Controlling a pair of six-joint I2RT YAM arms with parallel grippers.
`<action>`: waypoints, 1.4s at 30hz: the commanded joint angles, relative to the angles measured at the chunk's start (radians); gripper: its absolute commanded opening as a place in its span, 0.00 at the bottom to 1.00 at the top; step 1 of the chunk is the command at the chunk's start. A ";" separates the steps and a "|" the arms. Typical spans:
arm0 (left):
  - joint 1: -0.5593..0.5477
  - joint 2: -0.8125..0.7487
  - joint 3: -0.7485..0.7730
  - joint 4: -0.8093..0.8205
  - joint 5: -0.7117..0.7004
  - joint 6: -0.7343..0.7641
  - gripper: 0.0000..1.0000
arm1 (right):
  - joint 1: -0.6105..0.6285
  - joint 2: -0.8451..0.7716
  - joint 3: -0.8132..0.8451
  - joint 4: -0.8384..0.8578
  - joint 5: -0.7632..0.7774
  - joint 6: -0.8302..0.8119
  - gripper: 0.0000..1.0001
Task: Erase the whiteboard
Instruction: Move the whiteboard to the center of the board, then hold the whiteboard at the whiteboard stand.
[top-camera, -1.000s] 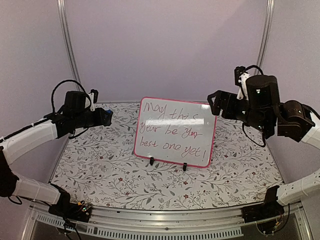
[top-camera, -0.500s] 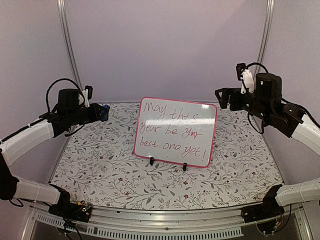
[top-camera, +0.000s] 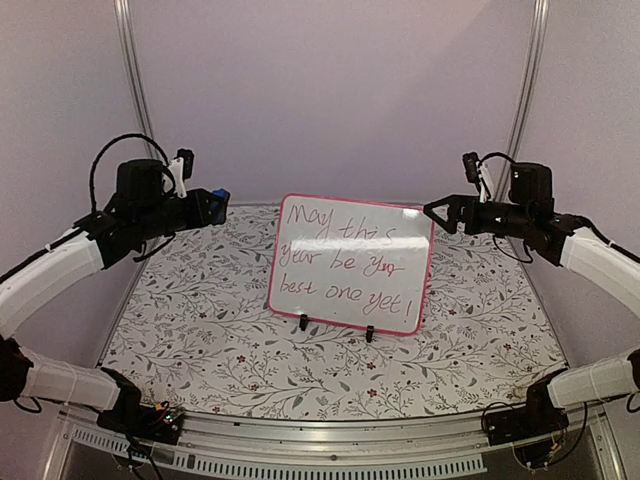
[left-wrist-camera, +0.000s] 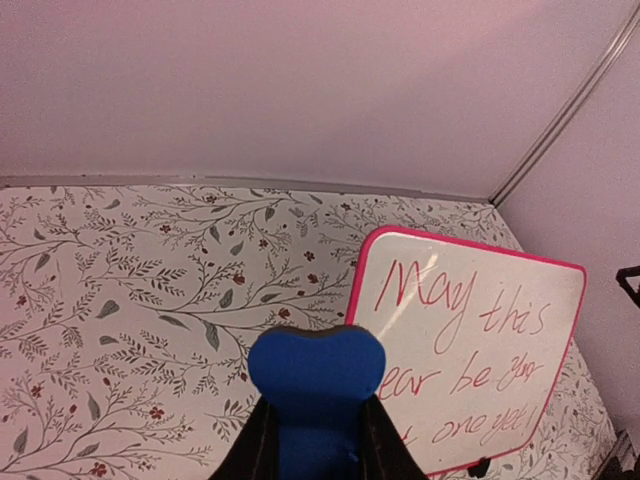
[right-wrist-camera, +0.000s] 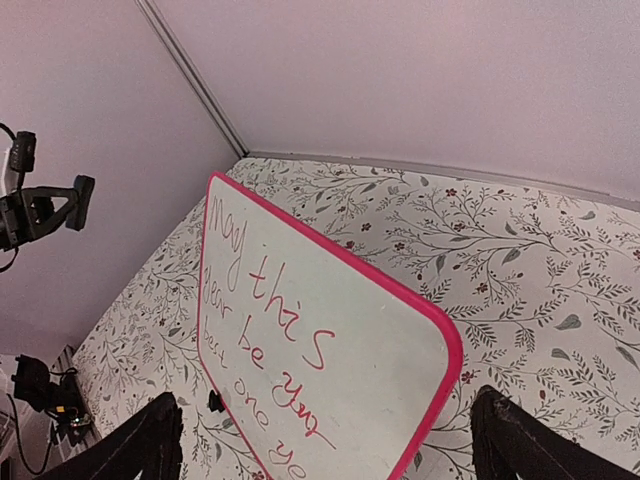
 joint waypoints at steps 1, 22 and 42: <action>-0.074 0.049 0.120 -0.018 -0.136 0.049 0.15 | -0.156 0.046 -0.086 0.220 -0.331 0.126 0.97; -0.097 0.057 -0.004 0.130 -0.048 0.063 0.15 | -0.178 0.071 -0.161 0.415 -0.304 0.164 0.96; -0.098 0.029 -0.017 0.130 -0.021 0.068 0.15 | -0.166 0.496 0.199 0.289 -0.597 0.044 0.87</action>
